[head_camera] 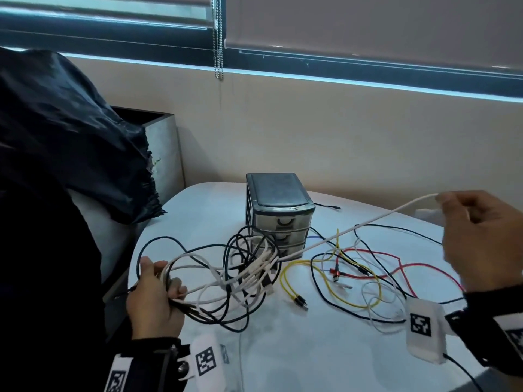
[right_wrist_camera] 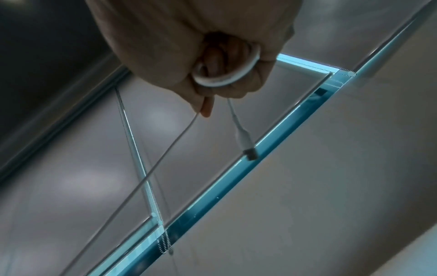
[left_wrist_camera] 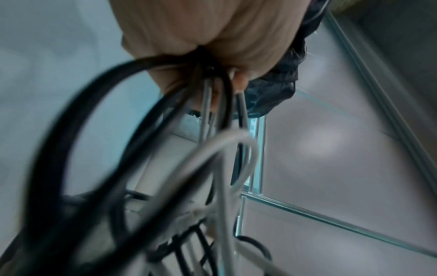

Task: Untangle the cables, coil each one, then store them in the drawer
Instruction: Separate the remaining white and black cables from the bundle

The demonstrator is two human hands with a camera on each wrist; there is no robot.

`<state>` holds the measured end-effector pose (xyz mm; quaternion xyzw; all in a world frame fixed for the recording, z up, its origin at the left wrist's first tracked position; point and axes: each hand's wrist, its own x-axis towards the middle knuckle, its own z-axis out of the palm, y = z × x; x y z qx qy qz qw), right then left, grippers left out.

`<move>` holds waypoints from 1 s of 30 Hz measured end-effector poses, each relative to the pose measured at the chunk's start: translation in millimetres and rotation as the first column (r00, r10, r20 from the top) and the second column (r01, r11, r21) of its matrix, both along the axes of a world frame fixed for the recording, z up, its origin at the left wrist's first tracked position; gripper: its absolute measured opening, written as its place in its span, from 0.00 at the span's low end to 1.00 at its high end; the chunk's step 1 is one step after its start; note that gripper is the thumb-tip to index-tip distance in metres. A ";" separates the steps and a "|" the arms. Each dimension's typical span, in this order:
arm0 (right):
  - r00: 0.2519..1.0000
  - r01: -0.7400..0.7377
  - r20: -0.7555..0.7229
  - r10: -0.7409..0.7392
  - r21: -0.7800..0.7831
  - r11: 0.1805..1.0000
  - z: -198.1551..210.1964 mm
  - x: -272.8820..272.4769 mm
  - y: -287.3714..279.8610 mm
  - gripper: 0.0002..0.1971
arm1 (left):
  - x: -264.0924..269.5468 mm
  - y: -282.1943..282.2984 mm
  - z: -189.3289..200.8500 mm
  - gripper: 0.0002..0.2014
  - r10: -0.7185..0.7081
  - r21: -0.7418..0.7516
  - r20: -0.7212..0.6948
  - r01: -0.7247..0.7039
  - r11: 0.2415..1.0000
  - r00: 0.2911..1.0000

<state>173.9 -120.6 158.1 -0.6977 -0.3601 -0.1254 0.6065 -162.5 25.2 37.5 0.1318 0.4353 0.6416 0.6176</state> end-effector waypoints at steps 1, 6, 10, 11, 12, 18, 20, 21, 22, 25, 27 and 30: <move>1.000 -0.013 0.011 0.013 0.014 1.000 5.8 -4.1 -1.7 0.09 | -0.5 -1.2 1.2 0.20 -0.006 0.022 -0.018 0.007 1.000 1.000; 0.891 -0.395 0.226 0.395 -0.046 0.917 33.7 -65.1 6.8 0.09 | 39.9 -29.8 17.5 0.04 -0.197 0.233 -0.256 0.258 0.938 0.946; 0.734 -0.565 0.315 0.601 -0.209 0.799 43.3 -107.6 23.6 0.07 | 87.5 -55.6 34.3 0.20 -0.387 0.407 -0.367 0.520 0.751 0.846; 0.711 -0.581 0.327 0.622 -0.225 0.782 45.6 -112.8 26.9 0.06 | 94.1 -58.0 35.6 0.21 -0.427 0.423 -0.392 0.572 0.703 0.815; 0.699 -0.588 0.337 0.631 -0.231 0.775 48.5 -116.1 29.6 0.06 | 99.4 -60.3 37.3 0.20 -0.452 0.427 -0.433 0.619 0.659 0.780; 0.777 -0.568 0.327 0.538 -0.007 0.823 82.2 -93.9 24.9 0.06 | 100.4 -48.7 4.4 0.07 -0.413 0.263 -0.706 0.754 0.602 0.576; 0.821 -0.528 0.310 0.479 0.095 0.844 92.5 -76.5 15.2 0.05 | 90.1 -42.5 -14.7 0.06 -0.424 0.200 -0.718 0.747 0.634 0.552; 0.837 -0.514 0.291 0.463 0.132 0.847 95.3 -69.8 10.7 0.06 | 85.4 -41.0 -20.0 0.10 -0.428 0.175 -0.716 0.735 0.655 0.551; 0.847 -0.508 0.266 0.460 0.155 0.847 95.8 -64.6 7.6 0.07 | 81.5 -40.6 -22.1 0.14 -0.435 0.140 -0.719 0.725 0.674 0.542; 0.845 -0.530 0.179 0.503 0.163 0.832 91.1 -63.4 6.4 0.07 | 77.0 -48.1 -4.4 0.14 -0.499 0.059 -0.723 0.763 0.644 0.477; 0.835 -0.544 0.177 0.520 0.129 0.829 88.4 -70.9 9.5 0.06 | 79.5 -59.8 13.4 0.21 -0.549 0.095 -0.721 0.845 0.526 0.423; 0.818 -0.558 0.234 0.526 0.098 0.824 90.9 -86.0 13.0 0.06 | 88.0 -80.0 32.8 0.44 -0.315 -0.090 -0.948 0.923 0.373 0.034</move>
